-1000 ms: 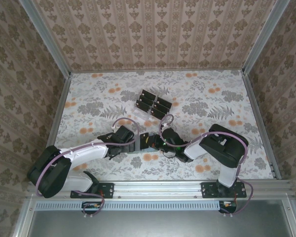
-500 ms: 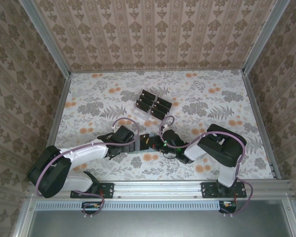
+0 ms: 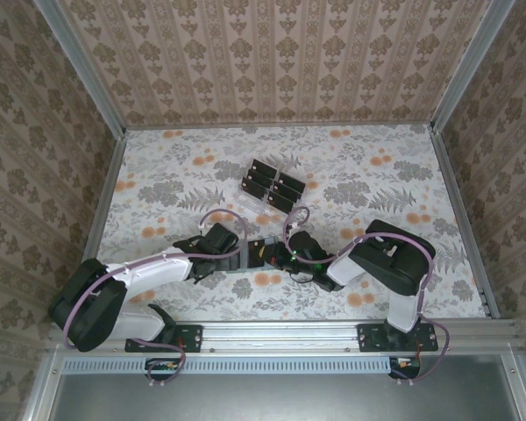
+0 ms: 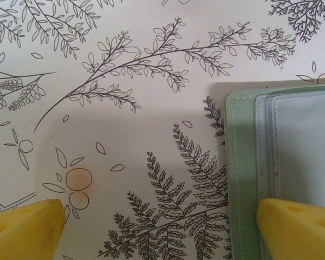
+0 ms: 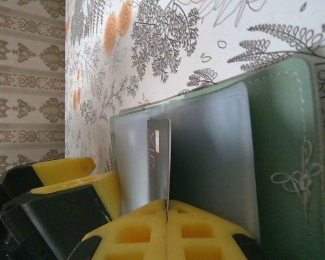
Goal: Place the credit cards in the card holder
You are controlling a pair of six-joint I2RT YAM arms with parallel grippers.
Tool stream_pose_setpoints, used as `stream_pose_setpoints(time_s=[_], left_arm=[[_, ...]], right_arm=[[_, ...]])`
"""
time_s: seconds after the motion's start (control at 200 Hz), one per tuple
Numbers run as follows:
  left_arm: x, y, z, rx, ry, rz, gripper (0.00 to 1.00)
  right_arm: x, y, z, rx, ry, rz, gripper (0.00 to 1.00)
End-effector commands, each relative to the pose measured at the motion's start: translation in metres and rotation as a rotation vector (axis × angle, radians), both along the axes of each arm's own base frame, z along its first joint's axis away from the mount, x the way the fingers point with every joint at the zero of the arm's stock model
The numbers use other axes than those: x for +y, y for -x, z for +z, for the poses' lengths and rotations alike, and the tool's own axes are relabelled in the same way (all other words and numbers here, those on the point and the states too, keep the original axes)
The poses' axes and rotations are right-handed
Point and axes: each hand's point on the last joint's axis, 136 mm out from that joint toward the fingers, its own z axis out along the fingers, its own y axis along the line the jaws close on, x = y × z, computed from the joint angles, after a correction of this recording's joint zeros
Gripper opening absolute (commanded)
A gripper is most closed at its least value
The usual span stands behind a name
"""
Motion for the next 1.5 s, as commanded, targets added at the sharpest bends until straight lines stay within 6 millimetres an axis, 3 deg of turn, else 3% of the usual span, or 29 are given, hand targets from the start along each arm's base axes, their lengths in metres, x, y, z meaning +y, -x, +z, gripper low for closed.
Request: stream_pose_setpoints(time_s=[0.0,0.54,0.625,0.76,0.86,0.96,1.28,1.495], left_arm=[[0.008,0.005,-0.007,0.015,-0.037,0.012,1.00],[0.006,0.004,-0.006,0.013,-0.036,0.009,1.00],[0.006,0.003,-0.005,0.010,-0.032,0.008,1.00],[0.005,0.003,-0.004,0.001,-0.021,0.009,1.00],[0.005,0.002,-0.002,-0.006,-0.014,0.009,1.00],[0.005,0.003,0.000,-0.017,-0.007,0.011,1.00],[0.014,0.000,0.012,-0.059,0.028,0.045,1.00],[0.019,-0.002,0.015,-0.064,0.051,0.063,1.00]], right_arm=[[-0.001,0.010,-0.022,0.071,0.042,0.024,0.00],[0.011,0.010,-0.027,0.105,0.061,0.064,0.00],[0.012,0.010,-0.022,0.096,0.078,0.078,0.14],[0.008,0.009,-0.013,0.081,0.139,0.091,0.44],[0.005,0.009,-0.006,0.074,0.194,0.109,0.57],[0.003,0.009,-0.002,0.071,0.247,0.127,0.64],[-0.007,0.007,0.015,0.053,0.397,0.166,0.65],[-0.012,0.002,0.021,0.044,0.493,0.185,0.58]])
